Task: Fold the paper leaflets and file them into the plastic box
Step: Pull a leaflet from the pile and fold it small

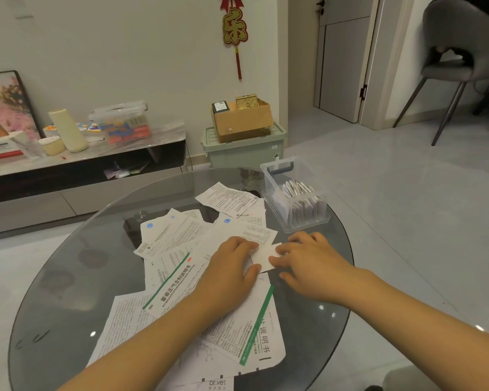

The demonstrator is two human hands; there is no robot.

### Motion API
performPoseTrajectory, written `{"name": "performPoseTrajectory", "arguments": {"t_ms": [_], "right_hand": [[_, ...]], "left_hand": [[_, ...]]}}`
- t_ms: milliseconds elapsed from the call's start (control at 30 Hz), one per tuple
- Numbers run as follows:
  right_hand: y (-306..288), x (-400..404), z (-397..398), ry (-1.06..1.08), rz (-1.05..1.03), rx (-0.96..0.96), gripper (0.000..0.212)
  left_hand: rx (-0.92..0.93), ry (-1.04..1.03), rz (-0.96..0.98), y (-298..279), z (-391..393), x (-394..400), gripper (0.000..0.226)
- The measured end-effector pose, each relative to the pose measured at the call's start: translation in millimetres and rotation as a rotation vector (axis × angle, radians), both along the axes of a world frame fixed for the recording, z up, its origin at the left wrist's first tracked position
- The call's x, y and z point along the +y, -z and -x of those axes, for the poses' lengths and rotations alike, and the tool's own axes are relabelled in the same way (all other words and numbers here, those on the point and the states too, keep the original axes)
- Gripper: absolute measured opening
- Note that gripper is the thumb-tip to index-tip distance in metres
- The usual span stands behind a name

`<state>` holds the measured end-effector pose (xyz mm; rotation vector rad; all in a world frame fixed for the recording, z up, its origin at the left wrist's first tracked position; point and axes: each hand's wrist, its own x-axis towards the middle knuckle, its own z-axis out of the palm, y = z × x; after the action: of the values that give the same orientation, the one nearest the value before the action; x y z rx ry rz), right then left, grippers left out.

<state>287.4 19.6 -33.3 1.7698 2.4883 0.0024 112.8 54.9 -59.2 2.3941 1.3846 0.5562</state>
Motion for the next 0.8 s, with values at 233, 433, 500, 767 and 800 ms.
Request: {"name": "performPoseTrajectory", "arguments": {"t_ms": [233,433,500,767,800], "right_hand": [[2,-1,-28,0.129,-0.109,-0.077,0.034],[4,1,-39,0.216,-0.197,-0.069,0.026],[4,-1,-38,0.194,-0.213,-0.024,0.025],[-6,-8,-32,0.122,-0.299,0.146,0.028],[-7,-9,-29,0.113,-0.307,0.16,0.029]], "left_hand": [[0.141,0.046,-0.049,-4,-2,-9,0.047],[0.156,0.051,-0.01,-7,-4,-7,0.049],[0.149,0.059,0.018,-9,-3,-8,0.049],[0.135,0.036,0.059,-20,5,-18,0.051],[0.149,0.028,0.066,-22,7,-20,0.052]]}}
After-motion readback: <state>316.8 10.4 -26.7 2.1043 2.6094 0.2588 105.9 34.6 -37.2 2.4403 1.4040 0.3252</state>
